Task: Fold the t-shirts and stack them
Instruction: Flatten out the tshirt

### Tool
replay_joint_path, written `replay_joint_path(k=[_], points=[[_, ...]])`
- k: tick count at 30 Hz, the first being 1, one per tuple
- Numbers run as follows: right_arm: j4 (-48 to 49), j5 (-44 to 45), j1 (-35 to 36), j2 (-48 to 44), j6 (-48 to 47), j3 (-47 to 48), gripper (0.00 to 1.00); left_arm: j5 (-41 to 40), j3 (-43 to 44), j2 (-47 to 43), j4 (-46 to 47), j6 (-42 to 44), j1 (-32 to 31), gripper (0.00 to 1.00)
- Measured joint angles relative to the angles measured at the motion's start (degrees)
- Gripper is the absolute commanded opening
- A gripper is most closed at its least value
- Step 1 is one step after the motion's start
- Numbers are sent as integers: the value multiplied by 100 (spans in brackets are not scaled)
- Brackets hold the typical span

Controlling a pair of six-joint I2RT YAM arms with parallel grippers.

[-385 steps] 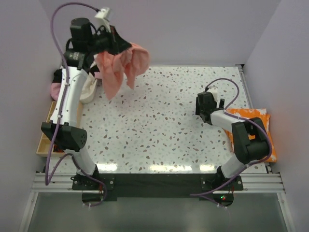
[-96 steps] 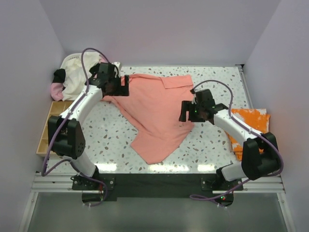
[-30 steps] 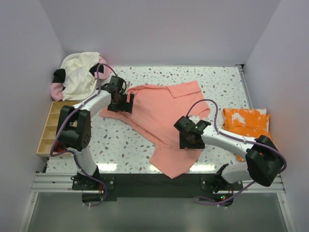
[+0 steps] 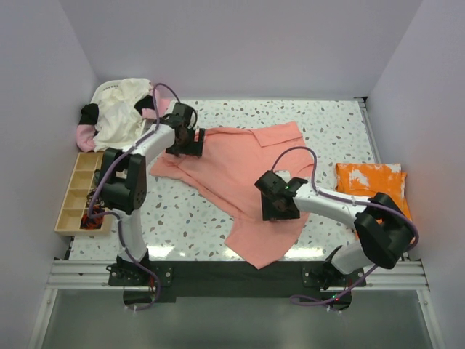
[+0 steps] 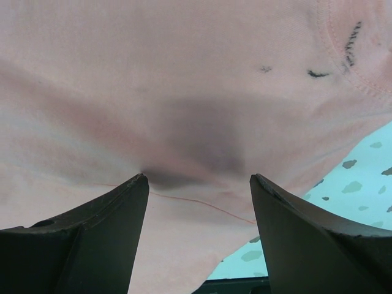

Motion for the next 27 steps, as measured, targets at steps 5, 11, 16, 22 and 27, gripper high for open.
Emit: replay_joint_path(k=[5,11,16,22,27], points=[[208,-140,0,186,-52,0,72,-686,415,155,-59,83,-85,85],[345,-254,-2,363,-120,2,73,-1368,673,468,-74,214,-273,75],[385,-258,-4,376,-184,4,73,-1700,671,763,-81,304,-444,58],[433,-308,-4,459,-214,55,70,-2105,680,826,-55,402,-490,30],[492,-382,-11,514,-219,68,66,-2428,1167,1008,-155,507,-487,0]])
